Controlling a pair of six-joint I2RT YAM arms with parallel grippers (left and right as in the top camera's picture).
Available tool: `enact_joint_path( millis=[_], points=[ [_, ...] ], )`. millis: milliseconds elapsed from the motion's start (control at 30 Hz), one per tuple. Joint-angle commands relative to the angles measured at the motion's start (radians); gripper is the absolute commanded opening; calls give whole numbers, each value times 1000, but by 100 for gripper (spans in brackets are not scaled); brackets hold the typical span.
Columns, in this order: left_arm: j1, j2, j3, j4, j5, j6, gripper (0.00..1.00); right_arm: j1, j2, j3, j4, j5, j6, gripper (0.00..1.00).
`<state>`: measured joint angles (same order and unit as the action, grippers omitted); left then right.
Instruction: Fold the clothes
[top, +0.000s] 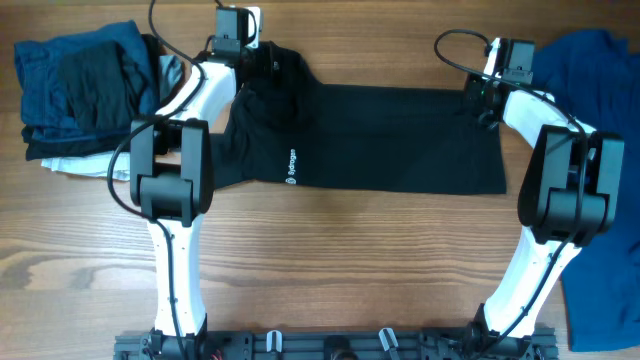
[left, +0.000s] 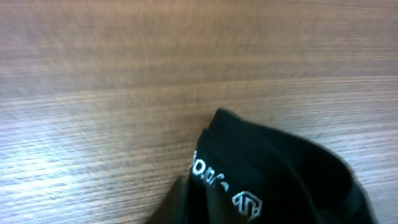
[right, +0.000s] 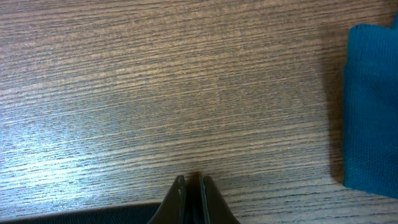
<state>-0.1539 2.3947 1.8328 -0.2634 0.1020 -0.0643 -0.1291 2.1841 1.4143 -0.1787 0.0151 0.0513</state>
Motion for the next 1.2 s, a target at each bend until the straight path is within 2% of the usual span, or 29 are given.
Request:
enact_joint_path(
  millis=[0,33,100,167,300,433,600,700,933,1167],
  points=[
    [9,-72,6,9,26,5,50,2,-10,-18,-20,-17,4,5],
    [9,-67,6,9,43,5,50,2,-10,-18,-20,-17,4,6],
    [9,-56,6,13,51,5,58,3,-10,-18,-21,-17,5,6],
    [9,-43,6,29,51,5,59,2,-10,-18,-21,-17,5,7],
    [9,-16,6,55,50,5,47,3,-10,-18,-24,-17,5,7],
    [9,21,6,70,50,5,46,3,-10,-18,-24,-17,5,7],
    [6,48,6,72,51,6,63,3,-10,-18,-23,-17,5,7],
    [6,52,6,79,51,6,67,3,-10,-18,-23,-16,5,8],
    [5,77,6,93,51,9,70,3,-10,-18,-23,-17,5,8],
    [5,101,6,93,50,9,65,3,-10,-18,-24,-17,5,8]
  ],
)
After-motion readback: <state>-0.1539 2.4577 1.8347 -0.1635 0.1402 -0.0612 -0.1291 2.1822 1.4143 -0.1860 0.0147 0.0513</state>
